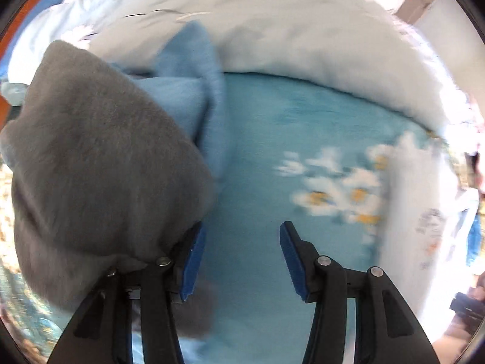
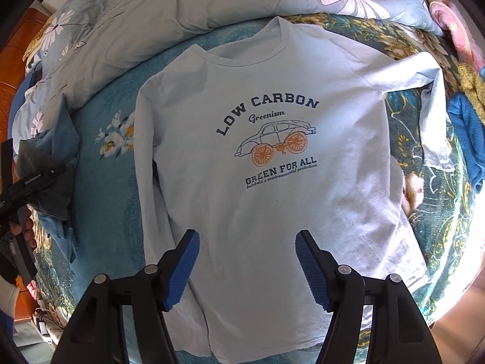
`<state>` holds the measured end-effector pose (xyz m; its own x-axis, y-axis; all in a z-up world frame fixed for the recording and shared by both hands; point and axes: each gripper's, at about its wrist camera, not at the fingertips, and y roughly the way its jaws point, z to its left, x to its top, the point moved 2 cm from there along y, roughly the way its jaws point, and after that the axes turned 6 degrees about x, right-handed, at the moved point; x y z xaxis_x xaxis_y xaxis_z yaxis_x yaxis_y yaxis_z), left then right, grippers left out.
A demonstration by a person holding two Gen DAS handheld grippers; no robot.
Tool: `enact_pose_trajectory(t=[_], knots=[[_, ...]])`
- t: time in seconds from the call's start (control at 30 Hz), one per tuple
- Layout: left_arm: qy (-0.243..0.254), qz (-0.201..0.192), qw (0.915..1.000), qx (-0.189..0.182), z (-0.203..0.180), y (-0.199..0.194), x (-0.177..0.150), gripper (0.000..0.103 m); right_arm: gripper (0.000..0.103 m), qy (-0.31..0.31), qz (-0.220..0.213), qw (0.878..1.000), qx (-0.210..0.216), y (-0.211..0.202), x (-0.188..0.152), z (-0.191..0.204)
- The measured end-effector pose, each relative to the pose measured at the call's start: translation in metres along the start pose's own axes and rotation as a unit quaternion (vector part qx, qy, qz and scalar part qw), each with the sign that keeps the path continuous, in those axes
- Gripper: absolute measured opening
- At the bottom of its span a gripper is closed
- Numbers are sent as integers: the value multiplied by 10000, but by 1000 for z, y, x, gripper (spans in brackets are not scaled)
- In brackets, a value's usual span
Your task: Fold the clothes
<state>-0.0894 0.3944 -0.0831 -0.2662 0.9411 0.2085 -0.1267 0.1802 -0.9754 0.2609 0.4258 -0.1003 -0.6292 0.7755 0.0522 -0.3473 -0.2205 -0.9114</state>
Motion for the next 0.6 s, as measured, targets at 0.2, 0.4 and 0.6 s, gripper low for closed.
enact_pose_trajectory(t=[0.2,0.4,0.6], knots=[[805,595,9908,-910,-79,8,-71,52,69,-22,116,9999,73,6,-7,3],[1059,1350,9817,-830,-110,33,-147,52,69,38,166,9998,35,4,-13,-8],[839,1511,9833,-568,-111,38,-172,38,69,167,162,9997,19,1,-18,-18]])
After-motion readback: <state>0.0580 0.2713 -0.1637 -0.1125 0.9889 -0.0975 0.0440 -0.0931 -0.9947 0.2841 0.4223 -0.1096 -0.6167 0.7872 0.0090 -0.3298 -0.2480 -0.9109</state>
